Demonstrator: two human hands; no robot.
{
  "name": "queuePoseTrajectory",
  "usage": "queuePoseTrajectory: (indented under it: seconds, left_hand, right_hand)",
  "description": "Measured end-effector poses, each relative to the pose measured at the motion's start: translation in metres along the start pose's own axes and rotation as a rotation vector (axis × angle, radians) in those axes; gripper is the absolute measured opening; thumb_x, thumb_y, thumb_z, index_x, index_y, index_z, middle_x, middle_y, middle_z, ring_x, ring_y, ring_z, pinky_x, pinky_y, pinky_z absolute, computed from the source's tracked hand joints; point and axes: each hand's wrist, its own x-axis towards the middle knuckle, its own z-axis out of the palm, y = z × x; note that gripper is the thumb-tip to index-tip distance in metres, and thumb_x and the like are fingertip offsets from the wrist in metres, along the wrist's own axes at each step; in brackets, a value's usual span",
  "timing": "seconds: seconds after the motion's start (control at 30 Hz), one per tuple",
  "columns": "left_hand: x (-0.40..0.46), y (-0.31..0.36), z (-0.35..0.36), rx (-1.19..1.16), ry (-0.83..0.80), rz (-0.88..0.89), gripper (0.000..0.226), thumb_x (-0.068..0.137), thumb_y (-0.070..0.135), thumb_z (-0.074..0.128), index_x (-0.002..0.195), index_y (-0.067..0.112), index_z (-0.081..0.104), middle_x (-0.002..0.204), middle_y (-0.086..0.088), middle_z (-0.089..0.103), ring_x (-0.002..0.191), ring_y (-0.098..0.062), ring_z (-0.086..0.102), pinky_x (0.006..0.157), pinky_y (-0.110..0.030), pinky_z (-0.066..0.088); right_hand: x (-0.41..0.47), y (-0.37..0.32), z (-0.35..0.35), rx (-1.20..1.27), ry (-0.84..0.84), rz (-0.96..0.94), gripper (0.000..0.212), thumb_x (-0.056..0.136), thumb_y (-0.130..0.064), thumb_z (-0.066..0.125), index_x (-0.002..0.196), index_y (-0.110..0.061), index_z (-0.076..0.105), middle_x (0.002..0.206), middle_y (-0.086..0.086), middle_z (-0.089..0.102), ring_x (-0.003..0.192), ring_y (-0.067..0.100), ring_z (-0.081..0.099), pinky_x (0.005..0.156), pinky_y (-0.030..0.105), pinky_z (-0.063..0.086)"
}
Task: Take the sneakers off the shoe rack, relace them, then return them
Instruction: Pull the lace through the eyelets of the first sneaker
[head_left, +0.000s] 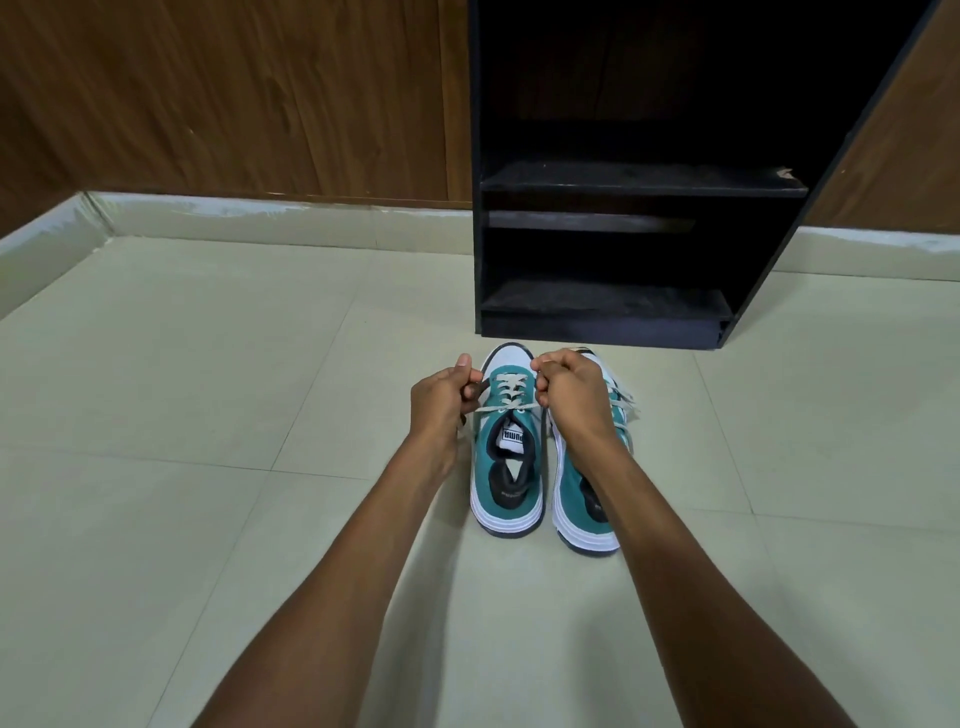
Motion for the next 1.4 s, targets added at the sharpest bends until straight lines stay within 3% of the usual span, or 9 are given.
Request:
queuePoseTrajectory:
  seconds: [0.17,0.3,0.5,0.63,0.8,0.97,1.03,1.17,1.4]
  left_hand:
    - [0.006,0.006,-0.001,-0.311,-0.095,-0.047,0.037,0.102,0.03,0.054,0.071,0.011,0.057,0.052,0.002,0.048,0.046,-0.011,0.042,0.046,-0.019,0.042]
    - [0.009,0.012,0.003,-0.574,-0.196,-0.052,0.041,0.098,0.035,0.061,0.067,0.009,0.057,0.055,-0.002,0.051,0.048,-0.014,0.055,0.08,-0.035,0.057]
    - [0.005,0.006,0.012,-0.71,-0.182,-0.015,0.043,0.096,0.042,0.063,0.062,0.015,0.057,0.059,0.0,0.047,0.053,-0.012,0.045,0.064,-0.025,0.05]
    - [0.002,0.002,0.015,-0.667,-0.169,0.056,0.038,0.098,0.043,0.058,0.09,0.007,0.065,0.057,0.003,0.032,0.043,-0.007,0.032,0.061,-0.024,0.047]
    - [0.003,-0.012,0.007,-0.514,-0.137,0.043,0.035,0.099,0.032,0.06,0.11,0.0,0.069,0.056,0.003,0.028,0.042,-0.007,0.032,0.052,-0.023,0.043]
    - [0.001,-0.016,0.0,-0.326,-0.09,0.11,0.028,0.101,0.025,0.058,0.1,0.001,0.071,0.056,-0.001,0.025,0.034,-0.004,0.041,0.084,-0.039,0.056]
    - [0.002,-0.015,-0.002,-0.25,-0.053,0.153,0.027,0.1,0.025,0.06,0.097,0.002,0.073,0.055,-0.001,0.024,0.035,-0.005,0.037,0.076,-0.034,0.062]
    - [0.008,-0.016,-0.007,-0.113,0.006,0.236,0.024,0.097,0.029,0.064,0.09,0.011,0.078,0.053,0.003,0.03,0.044,-0.007,0.031,0.053,-0.015,0.045]
    - [0.017,-0.017,-0.011,-0.06,0.046,0.277,0.024,0.096,0.027,0.067,0.082,0.012,0.079,0.051,0.004,0.045,0.045,-0.005,0.035,0.06,-0.017,0.048]
  right_hand:
    - [-0.005,-0.001,-0.004,0.035,-0.02,-0.074,0.02,0.098,-0.012,0.051,0.088,-0.014,0.068,0.069,0.001,0.061,0.061,0.015,0.053,0.065,0.034,0.046]
    - [-0.014,-0.009,0.002,0.494,-0.112,0.0,0.018,0.101,-0.008,0.053,0.09,-0.004,0.066,0.064,0.007,0.063,0.057,0.019,0.059,0.066,0.032,0.054]
    - [-0.015,-0.002,0.019,0.854,-0.079,0.008,0.02,0.107,-0.01,0.045,0.092,-0.006,0.058,0.098,0.02,0.076,0.081,0.031,0.075,0.083,0.041,0.062]
    - [-0.012,0.001,0.015,1.032,-0.122,0.066,0.021,0.107,-0.013,0.042,0.091,-0.009,0.056,0.08,0.012,0.072,0.057,0.022,0.065,0.068,0.039,0.058]
    - [-0.006,0.01,0.006,0.954,-0.082,0.084,0.023,0.105,-0.013,0.046,0.087,-0.009,0.059,0.06,-0.001,0.05,0.042,0.009,0.033,0.049,0.026,0.038]
    - [-0.004,0.015,0.003,0.872,-0.001,0.064,0.024,0.105,-0.01,0.048,0.086,-0.005,0.061,0.057,-0.001,0.045,0.039,0.008,0.031,0.05,0.024,0.043]
    - [-0.004,0.016,0.001,0.822,0.024,0.059,0.024,0.105,-0.007,0.048,0.085,-0.003,0.06,0.056,-0.002,0.045,0.039,0.006,0.031,0.043,0.017,0.035]
    - [-0.004,0.019,0.001,0.706,0.082,0.071,0.021,0.103,-0.003,0.05,0.086,-0.003,0.062,0.054,-0.006,0.051,0.043,0.003,0.036,0.038,0.013,0.029]
    - [-0.004,0.025,0.0,0.589,0.122,0.059,0.027,0.1,-0.004,0.054,0.075,-0.01,0.063,0.055,-0.004,0.041,0.044,0.006,0.031,0.039,0.014,0.027]
